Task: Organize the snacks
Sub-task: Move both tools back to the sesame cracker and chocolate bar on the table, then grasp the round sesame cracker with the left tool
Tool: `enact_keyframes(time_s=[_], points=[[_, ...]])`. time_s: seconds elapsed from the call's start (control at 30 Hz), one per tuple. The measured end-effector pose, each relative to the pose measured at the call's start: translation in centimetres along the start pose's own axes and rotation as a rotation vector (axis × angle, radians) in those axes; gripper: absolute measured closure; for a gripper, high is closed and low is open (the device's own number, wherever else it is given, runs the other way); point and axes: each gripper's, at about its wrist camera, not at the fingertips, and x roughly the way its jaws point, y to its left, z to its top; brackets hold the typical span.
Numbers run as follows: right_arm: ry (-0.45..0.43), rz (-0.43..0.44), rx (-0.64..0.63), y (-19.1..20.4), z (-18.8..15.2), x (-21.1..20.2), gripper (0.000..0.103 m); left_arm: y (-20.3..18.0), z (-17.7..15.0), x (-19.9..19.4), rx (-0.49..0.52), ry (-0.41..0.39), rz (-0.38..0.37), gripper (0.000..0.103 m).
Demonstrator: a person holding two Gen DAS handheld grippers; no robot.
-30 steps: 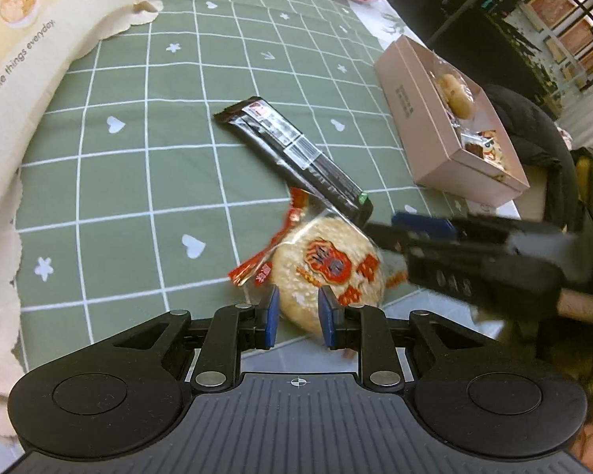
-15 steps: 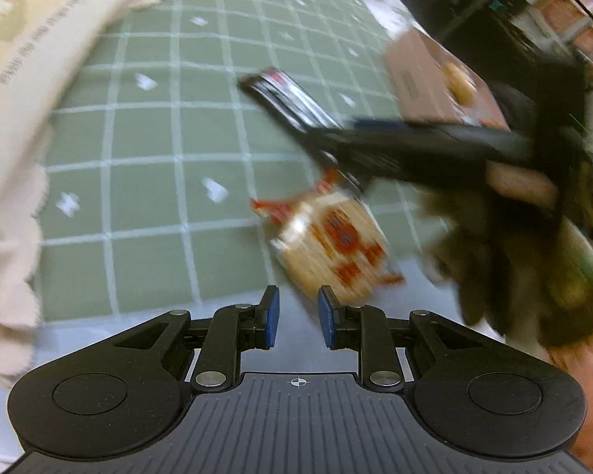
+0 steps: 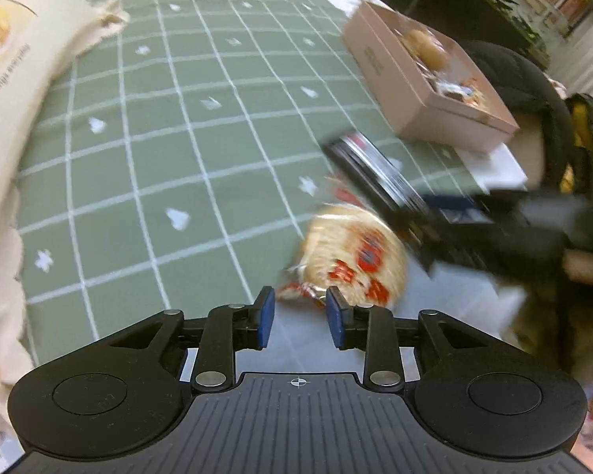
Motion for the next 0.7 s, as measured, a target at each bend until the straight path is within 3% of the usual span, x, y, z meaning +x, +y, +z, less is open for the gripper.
enact_keyframes(time_s=[0.13,0.3,0.47,0.6,0.7], points=[[-0.012,-0.027,-0.018,0.6,-2.0,-1.0,0.058,-0.8,0.7,-1.0,0.072,-0.061,0.062,0.073],[-0.062,-0.024,0.040,-0.2,-2.8,-3.1,0.054,-5.4,0.4,-1.9,0.389,-0.124,0.070,0.073],[-0.098,-0.073,0.122,-2.8,-2.9,-5.0,0.050,-9.5,-1.5,0.1,0.650,-0.049,0.084,0.070],[-0.101,-0.109,0.170,-4.2,-3.7,-5.7,0.048,-11.0,-2.6,1.8,0.710,0.026,0.076,0.070],[-0.092,-0.114,0.200,-4.8,-4.6,-5.8,0.046,-11.6,-2.9,2.1,0.723,0.037,0.066,0.063]])
